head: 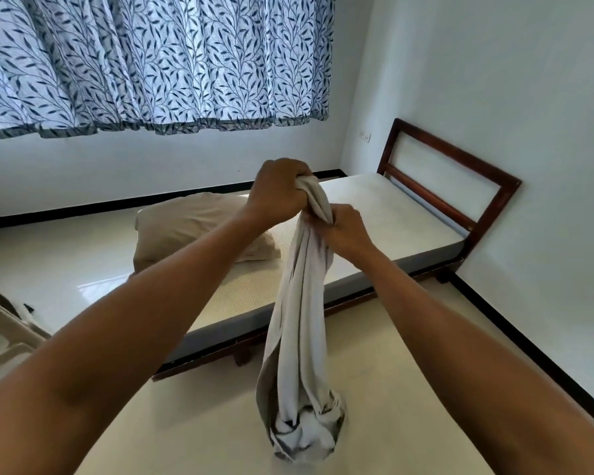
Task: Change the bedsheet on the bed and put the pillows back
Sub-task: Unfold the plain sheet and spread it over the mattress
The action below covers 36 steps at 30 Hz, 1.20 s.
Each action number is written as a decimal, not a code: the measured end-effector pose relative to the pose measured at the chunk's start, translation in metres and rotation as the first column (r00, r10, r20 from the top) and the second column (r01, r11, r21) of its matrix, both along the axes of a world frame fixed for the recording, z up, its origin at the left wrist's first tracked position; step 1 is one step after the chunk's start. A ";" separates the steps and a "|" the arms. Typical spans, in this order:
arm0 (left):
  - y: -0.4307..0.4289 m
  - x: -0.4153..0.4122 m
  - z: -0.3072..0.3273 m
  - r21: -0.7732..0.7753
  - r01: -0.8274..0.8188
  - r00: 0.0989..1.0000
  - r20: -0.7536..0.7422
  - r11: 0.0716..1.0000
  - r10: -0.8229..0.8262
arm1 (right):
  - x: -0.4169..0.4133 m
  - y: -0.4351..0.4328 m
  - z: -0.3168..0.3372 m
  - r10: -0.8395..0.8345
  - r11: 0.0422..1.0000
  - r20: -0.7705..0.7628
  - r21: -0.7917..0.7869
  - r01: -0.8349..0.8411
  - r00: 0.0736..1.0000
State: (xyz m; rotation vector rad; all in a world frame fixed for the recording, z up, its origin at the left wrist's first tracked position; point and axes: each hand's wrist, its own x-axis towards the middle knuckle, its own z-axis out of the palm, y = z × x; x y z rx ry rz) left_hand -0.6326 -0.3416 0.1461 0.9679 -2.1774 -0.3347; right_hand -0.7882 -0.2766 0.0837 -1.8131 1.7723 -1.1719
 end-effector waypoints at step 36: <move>0.025 -0.005 -0.111 0.419 -0.155 0.986 0.117 0.895 0.116 | -0.041 -0.002 0.126 -0.015 0.971 0.441 -0.207 0.118 0.897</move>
